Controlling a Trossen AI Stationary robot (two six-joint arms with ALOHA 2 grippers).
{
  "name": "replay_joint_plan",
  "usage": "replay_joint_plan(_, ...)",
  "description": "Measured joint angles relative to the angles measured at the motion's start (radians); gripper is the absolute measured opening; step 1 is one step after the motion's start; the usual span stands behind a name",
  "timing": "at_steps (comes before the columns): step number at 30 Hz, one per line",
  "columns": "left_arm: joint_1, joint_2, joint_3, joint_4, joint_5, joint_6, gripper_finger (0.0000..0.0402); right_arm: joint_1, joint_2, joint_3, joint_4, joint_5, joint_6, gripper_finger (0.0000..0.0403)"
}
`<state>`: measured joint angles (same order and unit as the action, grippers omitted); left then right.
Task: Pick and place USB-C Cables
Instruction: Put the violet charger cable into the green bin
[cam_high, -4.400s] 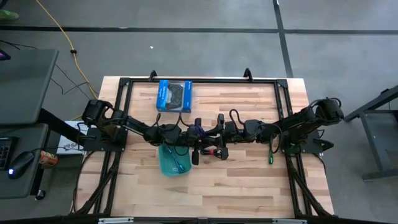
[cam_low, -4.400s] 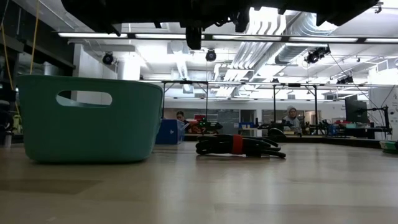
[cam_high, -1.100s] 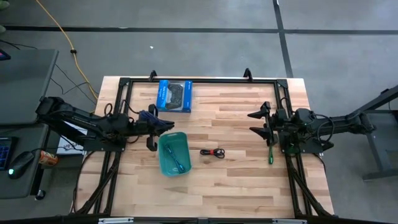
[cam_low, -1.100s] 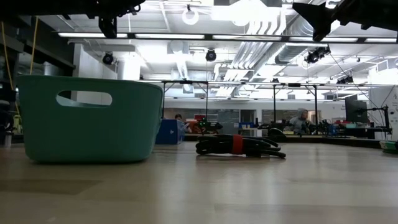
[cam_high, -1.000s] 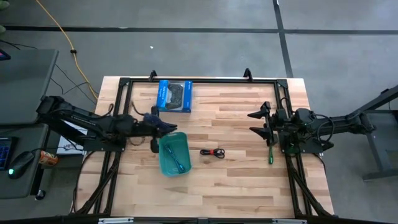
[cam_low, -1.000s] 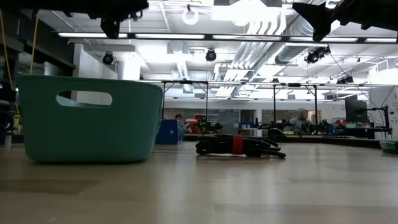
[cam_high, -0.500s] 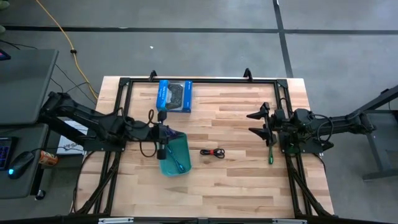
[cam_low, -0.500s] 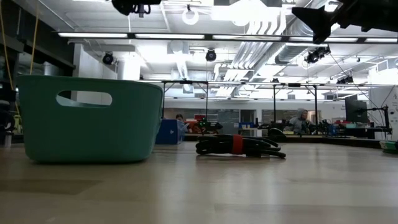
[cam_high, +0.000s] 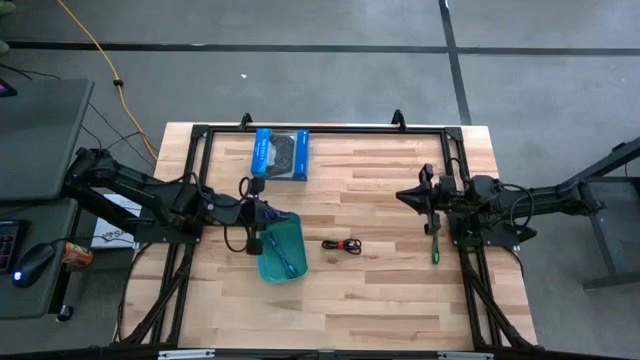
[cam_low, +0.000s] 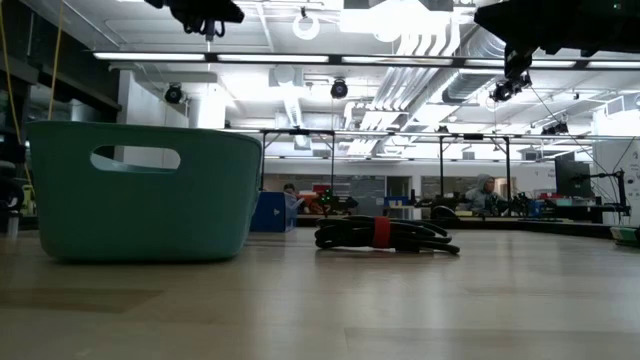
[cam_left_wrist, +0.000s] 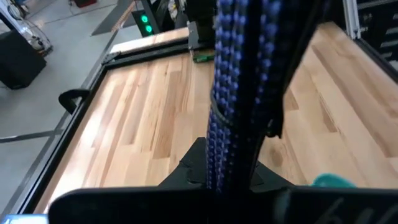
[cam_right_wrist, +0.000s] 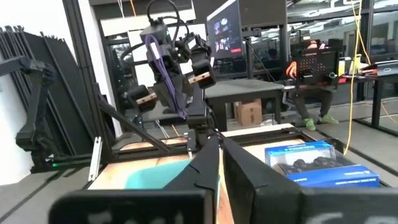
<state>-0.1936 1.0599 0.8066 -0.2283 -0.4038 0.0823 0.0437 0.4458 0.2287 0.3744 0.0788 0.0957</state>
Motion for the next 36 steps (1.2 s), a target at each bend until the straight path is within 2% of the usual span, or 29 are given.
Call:
replay_joint_plan(3, 0.000, 0.000, 0.000, -0.032, 0.000, 0.000, 0.0000, 0.000, 0.000, 0.000, -0.003, 0.000, 0.008, 0.0024)
replay_joint_plan(6, 0.007, 0.000, 0.000, -0.069, 0.002, 0.029, 0.0000, 0.000, 0.000, 0.000, -0.014, 0.000, -0.020, 0.0005)
replay_joint_plan(9, 0.011, 0.012, 0.000, -0.140, 0.002, 0.103, 0.0000, 0.000, 0.000, 0.000, -0.026, 0.003, -0.051, 0.0006)
replay_joint_plan(13, 0.010, 0.060, 0.000, -0.175, 0.002, 0.120, 0.0000, 0.000, 0.000, 0.000, -0.041, 0.038, -0.076, 0.0001)
replay_joint_plan(18, -0.003, 0.186, 0.035, -0.250, 0.003, 0.136, 0.0000, 0.000, 0.010, 0.000, -0.041, 0.060, -0.078, 0.0001)
replay_joint_plan(22, -0.021, 0.340, 0.141, -0.417, 0.005, 0.105, 0.0000, 0.000, 0.024, 0.000, -0.044, 0.060, -0.078, 0.0000)
replay_joint_plan(26, -0.047, 0.474, 0.246, -0.536, 0.058, 0.069, 0.0000, 0.000, 0.033, 0.000, -0.052, 0.059, -0.078, 0.0000)
replay_joint_plan(32, -0.065, 0.600, 0.298, -0.573, 0.155, 0.087, 0.0000, 0.000, 0.033, 0.000, -0.052, 0.059, -0.078, 0.0000)
replay_joint_plan(36, -0.055, 0.664, 0.298, -0.603, 0.158, 0.120, 0.0000, 0.000, 0.032, 0.000, -0.052, 0.058, -0.078, 0.0000)
